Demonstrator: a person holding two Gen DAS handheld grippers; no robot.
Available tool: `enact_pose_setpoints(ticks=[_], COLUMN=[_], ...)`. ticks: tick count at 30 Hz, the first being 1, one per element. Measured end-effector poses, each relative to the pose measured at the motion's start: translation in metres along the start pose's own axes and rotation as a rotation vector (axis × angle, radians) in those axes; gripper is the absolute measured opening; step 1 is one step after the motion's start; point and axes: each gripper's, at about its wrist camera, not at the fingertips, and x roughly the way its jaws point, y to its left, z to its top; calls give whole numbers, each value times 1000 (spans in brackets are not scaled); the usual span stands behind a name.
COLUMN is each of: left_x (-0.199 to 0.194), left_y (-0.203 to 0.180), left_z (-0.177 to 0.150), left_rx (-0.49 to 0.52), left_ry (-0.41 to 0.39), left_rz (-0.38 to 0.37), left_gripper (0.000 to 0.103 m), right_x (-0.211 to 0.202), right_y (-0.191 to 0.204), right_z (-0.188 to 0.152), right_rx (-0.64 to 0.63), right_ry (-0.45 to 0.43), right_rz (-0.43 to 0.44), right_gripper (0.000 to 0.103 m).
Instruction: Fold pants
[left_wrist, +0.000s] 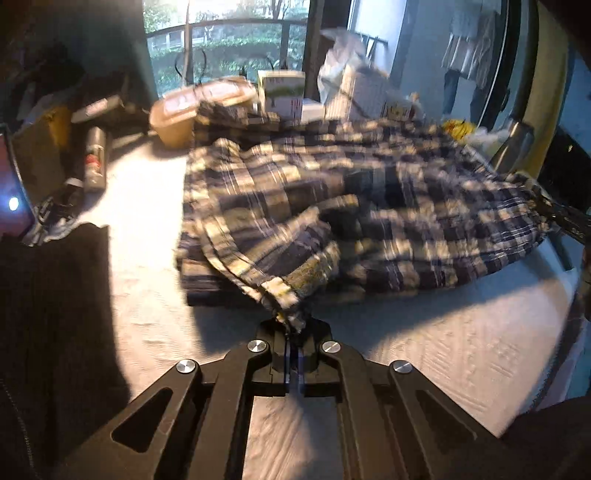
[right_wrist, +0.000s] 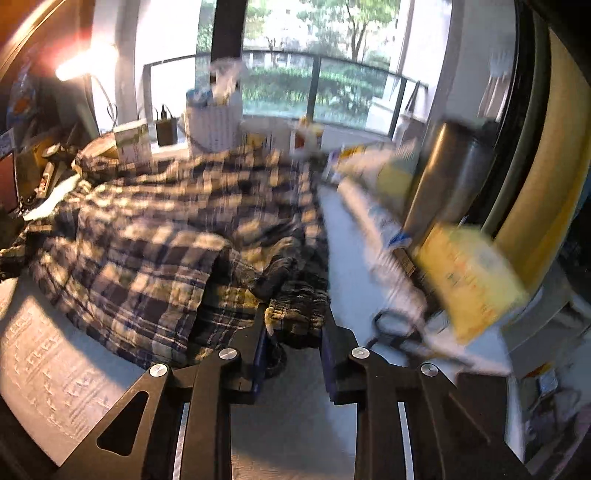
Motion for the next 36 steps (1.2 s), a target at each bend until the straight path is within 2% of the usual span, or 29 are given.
enact_pose_setpoints(ticks=[4, 6, 9, 13, 16, 21, 26, 29, 31, 33, 34, 36], left_x=[-44, -60, -80, -86, -80, -62, -64, -69, -74, -80, -84, -89], left_y=[9, 10, 8, 2, -6, -11, -11, -6, 3, 14, 22, 31], left_z=[3, 4, -1, -21, -46, -81, -100, -106, -108, -105, -101, -91], left_rx=[-7, 0, 43, 65, 90, 64, 71, 86, 87, 80, 72, 62], left_ry=[-56, -63, -60, 4, 82, 209, 263, 288, 291, 268, 241, 194], left_rz=[-49, -80, -85, -108, -126, -160, -179, -161, -161, -151, -137, -116], left_gripper=[1, 0, 1, 1, 1, 1, 3, 3, 12, 41, 45, 45], right_x=[-30, -42, -59, -71, -65, -52, -39, -34, -33, -34, -35, -38], right_y=[-1, -2, -1, 3, 2, 1, -1, -4, -7, -10, -11, -15], right_z=[20, 28, 33, 21, 6, -29, -59, -73, -80, -84, -85, -84], right_rx=[-50, -66, -90, -101, -80, -31, 16, 48, 69, 91, 102, 114], right_ry=[-66, -90, -108, -94, -59, 3, 52, 79, 95, 98, 101, 96], right_rz=[-38, -50, -61, -64, -59, -38, -24, -19, -12, -11, -5, -14], right_gripper=[25, 25, 25, 25, 25, 25, 25, 25, 25, 25, 26, 38])
